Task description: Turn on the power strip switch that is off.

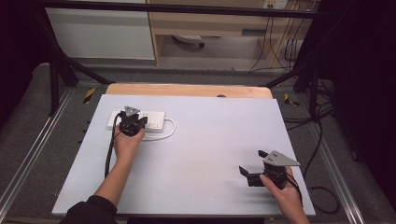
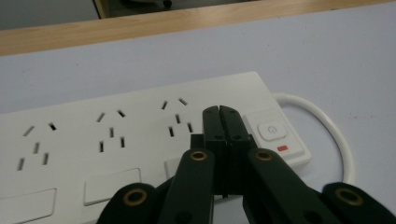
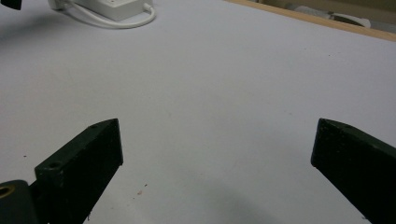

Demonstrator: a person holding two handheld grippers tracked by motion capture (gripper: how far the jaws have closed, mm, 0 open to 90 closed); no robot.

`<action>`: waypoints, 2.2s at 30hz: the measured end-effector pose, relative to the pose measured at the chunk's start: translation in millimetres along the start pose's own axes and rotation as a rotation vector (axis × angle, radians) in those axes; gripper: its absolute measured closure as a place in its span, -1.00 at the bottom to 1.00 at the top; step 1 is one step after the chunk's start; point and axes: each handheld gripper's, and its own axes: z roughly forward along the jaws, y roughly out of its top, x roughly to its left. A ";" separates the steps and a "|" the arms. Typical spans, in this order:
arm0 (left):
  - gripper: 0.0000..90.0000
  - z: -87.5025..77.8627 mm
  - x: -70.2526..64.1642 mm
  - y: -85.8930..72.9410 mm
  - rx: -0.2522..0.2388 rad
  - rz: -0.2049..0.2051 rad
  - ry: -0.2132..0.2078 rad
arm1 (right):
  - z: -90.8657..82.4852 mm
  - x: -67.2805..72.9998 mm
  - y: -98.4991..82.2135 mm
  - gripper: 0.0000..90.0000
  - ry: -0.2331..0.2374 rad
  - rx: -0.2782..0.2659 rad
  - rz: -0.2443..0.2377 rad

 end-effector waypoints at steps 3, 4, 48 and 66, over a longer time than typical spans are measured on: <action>1.00 -2.5 1.8 1.4 -0.013 -0.020 -0.018 | 0.0 -0.1 0.0 -0.94 0.000 -0.001 -0.001; 1.00 -3.5 1.7 1.9 -0.016 -0.021 -0.023 | -0.1 -0.2 0.0 -0.94 0.000 -0.001 -0.001; -0.74 -48.6 -6.7 12.9 -0.055 -0.052 -0.122 | -0.4 -0.2 0.9 -0.95 0.002 -0.007 0.004; -0.78 -105.3 -7.5 -4.0 -0.116 0.002 -0.182 | 1.0 1.1 0.8 -0.95 0.003 0.001 -0.006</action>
